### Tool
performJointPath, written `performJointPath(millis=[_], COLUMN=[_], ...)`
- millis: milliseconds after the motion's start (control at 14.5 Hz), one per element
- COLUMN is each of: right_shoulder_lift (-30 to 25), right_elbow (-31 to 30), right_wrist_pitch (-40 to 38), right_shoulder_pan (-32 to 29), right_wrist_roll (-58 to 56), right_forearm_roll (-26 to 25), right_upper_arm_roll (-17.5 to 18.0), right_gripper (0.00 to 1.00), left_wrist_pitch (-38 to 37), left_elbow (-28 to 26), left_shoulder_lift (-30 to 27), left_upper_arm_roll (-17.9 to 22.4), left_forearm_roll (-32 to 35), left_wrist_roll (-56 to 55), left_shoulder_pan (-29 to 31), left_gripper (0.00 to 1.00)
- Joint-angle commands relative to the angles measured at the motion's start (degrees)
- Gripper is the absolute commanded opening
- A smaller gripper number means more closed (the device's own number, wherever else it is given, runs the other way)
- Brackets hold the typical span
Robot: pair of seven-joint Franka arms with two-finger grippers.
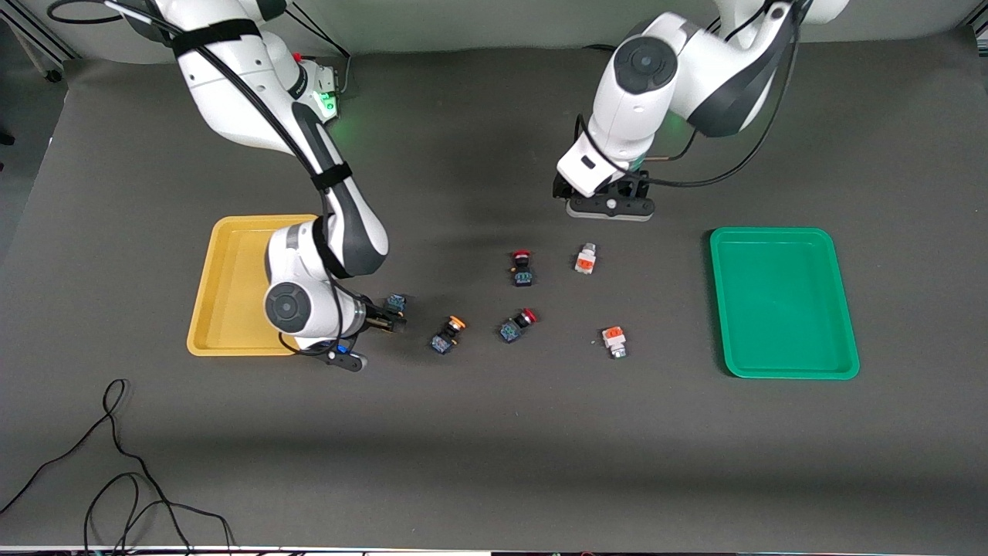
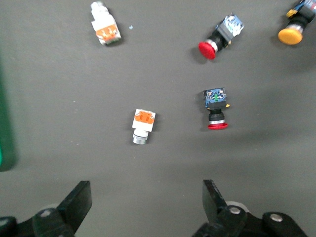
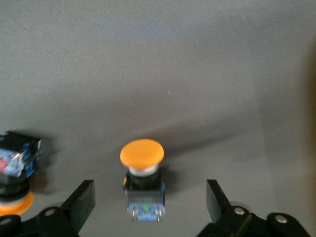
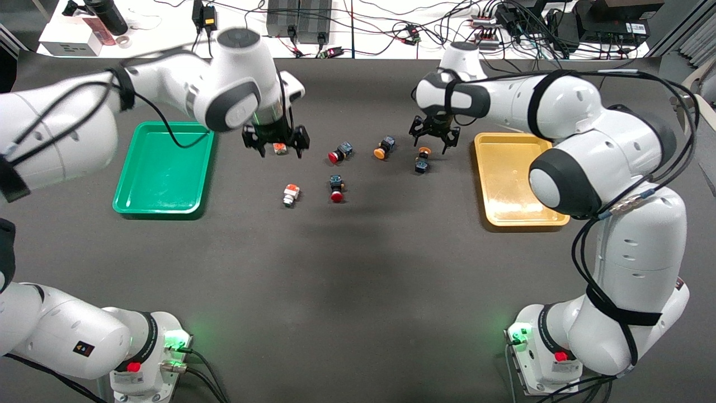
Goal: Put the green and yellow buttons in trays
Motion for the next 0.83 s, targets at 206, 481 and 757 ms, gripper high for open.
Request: performJointPath(millis=[206,481,757], right_shoulder_lift=[2.0,0.1,-6.8], right_elbow=[-2.6,-2.6,-0.8], right_wrist_pitch=[5.7,5.0,-7.1], right_shoulder_pan=[2.6,2.2,1.2], right_wrist_roll=[1.5,4.2,-1.0], right_forearm_roll=[4.8,4.8,4.7], right_upper_arm_roll=[-0.4,-1.0,-7.2], right_gripper=[0.64,0.0,0.0], left_wrist_pitch=[12.0,19.0,23.2], left_elbow=[-5.0,-6.4,-6.2], left_shoulder_lift=[8.5,14.5,18.1], left_upper_arm_roll=[0.8,0.9,1.2], left_forearm_roll=[6.0,8.6,9.3], left_wrist_roll=[-0.2,-0.1,-0.1], left_shoulder_pan=[-1.6,-1.2,-0.4], left_gripper=[1.0,1.0,0.99])
